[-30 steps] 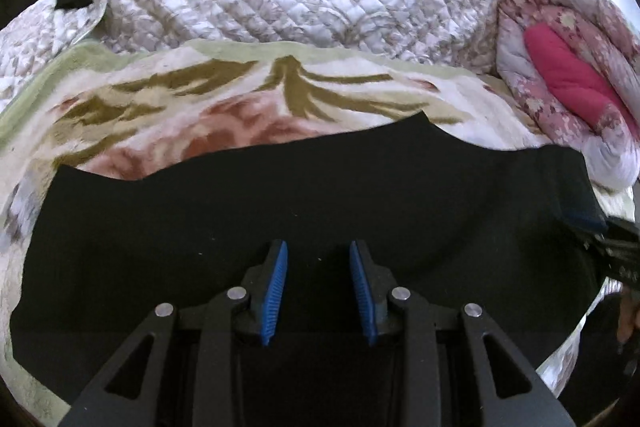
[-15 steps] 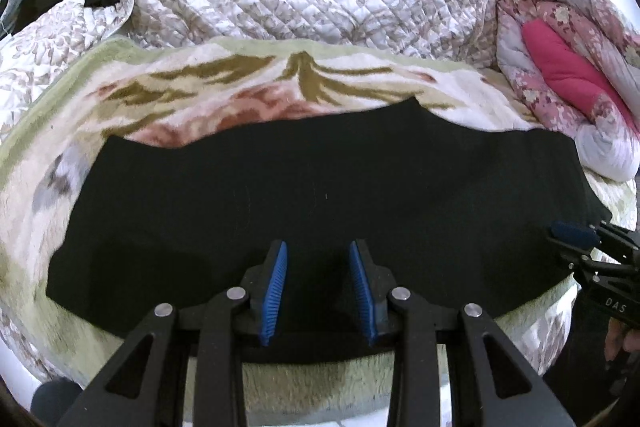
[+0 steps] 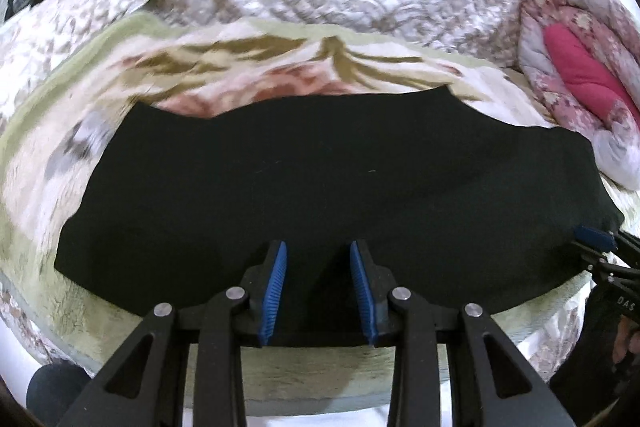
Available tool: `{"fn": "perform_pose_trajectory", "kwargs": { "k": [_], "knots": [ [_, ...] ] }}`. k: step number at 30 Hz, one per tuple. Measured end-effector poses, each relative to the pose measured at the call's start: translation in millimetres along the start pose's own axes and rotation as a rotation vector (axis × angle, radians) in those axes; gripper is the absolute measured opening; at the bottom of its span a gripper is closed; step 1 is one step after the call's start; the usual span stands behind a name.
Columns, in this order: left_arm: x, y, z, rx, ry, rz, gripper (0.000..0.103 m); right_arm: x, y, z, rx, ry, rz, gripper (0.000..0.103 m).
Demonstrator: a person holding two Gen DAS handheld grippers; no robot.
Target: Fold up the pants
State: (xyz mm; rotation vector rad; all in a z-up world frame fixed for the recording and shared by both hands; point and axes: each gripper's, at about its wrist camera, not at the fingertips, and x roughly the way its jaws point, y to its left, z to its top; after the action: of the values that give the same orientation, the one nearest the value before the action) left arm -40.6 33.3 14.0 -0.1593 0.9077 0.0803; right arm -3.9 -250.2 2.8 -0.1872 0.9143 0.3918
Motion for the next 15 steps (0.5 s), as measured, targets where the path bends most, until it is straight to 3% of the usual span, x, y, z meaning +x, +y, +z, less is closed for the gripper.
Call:
{"fn": "perform_pose_trajectory", "kwargs": {
  "k": [8, 15],
  "knots": [
    [-9.1, 17.1, 4.5, -0.039, -0.014, 0.044, 0.036, -9.6, 1.0, 7.6, 0.011, -0.025, 0.000, 0.048],
    [-28.9, 58.4, -9.3, -0.173, -0.019, 0.073, 0.036, -11.4, 1.8, 9.2, 0.019, -0.025, 0.013, 0.048]
  ]
}}
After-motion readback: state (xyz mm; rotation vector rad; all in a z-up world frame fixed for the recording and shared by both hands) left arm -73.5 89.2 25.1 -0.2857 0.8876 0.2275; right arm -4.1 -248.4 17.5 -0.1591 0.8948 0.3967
